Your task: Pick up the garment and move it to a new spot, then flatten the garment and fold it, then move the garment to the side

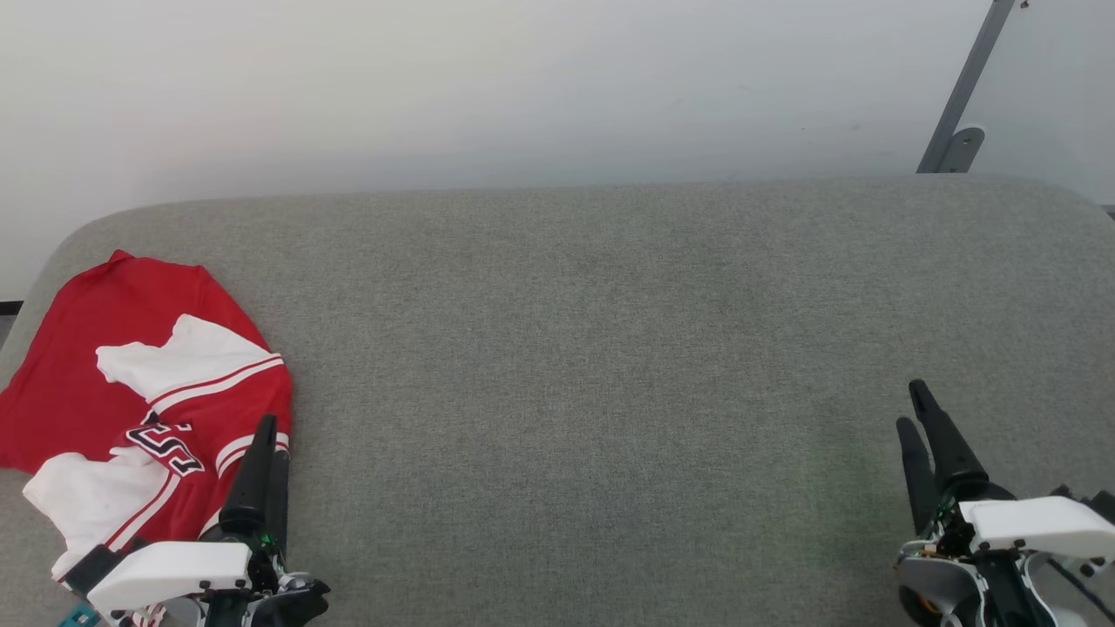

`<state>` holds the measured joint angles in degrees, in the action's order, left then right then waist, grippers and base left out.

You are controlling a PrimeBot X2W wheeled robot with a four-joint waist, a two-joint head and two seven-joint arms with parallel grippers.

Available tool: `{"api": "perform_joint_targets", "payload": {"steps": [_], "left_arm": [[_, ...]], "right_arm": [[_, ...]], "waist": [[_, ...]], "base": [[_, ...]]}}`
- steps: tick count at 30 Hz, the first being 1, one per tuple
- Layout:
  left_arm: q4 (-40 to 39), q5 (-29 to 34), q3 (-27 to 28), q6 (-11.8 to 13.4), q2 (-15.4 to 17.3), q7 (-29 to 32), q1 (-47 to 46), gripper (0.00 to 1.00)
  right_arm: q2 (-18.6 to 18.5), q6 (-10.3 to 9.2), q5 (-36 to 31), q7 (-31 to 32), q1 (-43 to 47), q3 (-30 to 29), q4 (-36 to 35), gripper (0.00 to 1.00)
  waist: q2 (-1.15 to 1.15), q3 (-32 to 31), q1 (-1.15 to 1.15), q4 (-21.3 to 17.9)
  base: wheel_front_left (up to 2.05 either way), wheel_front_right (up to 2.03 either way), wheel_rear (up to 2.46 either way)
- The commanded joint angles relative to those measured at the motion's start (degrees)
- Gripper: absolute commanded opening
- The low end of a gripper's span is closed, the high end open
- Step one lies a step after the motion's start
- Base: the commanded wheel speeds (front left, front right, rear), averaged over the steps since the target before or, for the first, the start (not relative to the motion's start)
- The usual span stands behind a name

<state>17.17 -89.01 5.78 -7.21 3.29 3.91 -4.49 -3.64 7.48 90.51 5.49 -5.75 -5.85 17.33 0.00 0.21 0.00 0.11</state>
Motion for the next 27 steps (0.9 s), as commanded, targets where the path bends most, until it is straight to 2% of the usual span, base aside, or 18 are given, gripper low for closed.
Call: {"api": "perform_joint_targets", "payload": {"steps": [1,14,27], "left_arm": [[-0.61,1.52,-0.27,-0.12,0.79,-0.73,-1.92,1.00],[-1.85,18.79,0.60,1.04,1.21,-4.08,-2.57,1.00],[-4.54,36.46,-0.38,1.59,1.67,-6.91,-1.65,1.00]], "right_arm": [[-0.90,0.00,-1.20,-0.64,-2.18,0.42,-0.76,1.00],[-5.95,0.00,-13.07,-5.61,-4.97,7.01,0.42,1.00],[-8.44,0.01,-27.32,-8.50,-7.09,8.38,0.15,1.00]], "waist": [[0.00,0.00,0.00,0.04],[0.00,-0.01,0.00,0.23],[0.00,0.04,0.00,0.36]], "base": [[0.00,0.00,0.00],[0.00,0.00,0.00],[0.00,0.00,0.00]]}}
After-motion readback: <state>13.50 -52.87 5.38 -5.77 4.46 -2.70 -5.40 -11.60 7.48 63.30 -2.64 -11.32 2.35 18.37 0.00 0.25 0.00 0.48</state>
